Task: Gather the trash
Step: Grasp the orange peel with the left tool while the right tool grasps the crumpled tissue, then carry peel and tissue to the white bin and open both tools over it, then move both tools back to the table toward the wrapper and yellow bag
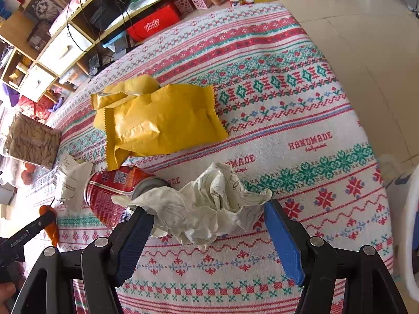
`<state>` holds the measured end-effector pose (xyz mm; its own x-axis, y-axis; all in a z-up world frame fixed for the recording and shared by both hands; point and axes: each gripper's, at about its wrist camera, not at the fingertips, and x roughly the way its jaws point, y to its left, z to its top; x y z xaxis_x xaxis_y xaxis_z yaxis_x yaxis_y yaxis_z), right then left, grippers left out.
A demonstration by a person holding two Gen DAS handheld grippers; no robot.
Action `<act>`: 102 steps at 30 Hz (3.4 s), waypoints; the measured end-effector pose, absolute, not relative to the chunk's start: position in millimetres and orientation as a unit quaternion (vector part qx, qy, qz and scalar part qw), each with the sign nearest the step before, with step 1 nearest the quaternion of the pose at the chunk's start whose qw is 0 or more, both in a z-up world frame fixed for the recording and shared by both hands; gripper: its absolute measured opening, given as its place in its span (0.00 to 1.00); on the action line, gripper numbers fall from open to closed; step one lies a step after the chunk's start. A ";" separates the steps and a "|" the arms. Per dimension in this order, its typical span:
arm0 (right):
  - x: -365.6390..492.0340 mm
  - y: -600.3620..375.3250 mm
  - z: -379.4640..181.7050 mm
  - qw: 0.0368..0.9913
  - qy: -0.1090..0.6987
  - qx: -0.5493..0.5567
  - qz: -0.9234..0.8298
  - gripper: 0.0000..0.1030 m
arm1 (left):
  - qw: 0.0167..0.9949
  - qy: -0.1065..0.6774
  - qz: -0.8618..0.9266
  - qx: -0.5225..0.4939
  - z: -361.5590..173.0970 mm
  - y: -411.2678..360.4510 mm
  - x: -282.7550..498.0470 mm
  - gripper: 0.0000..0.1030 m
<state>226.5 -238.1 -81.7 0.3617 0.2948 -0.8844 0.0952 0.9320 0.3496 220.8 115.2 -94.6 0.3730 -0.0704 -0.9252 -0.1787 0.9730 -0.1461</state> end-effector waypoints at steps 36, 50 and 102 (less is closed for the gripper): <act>124.5 -387.4 7.9 0.853 0.486 0.189 -0.005 0.20 | 0.827 0.525 -0.176 -0.096 -8.8 -96.4 120.3 0.16; 91.3 -480.1 0.9 0.835 0.491 0.230 -0.098 0.21 | 0.785 0.539 -0.281 -0.118 -30.2 -249.4 120.9 0.16; 114.4 -462.4 -9.3 0.822 0.515 0.218 -0.109 0.60 | 0.817 0.553 -0.148 -0.065 -45.1 -171.8 150.0 0.36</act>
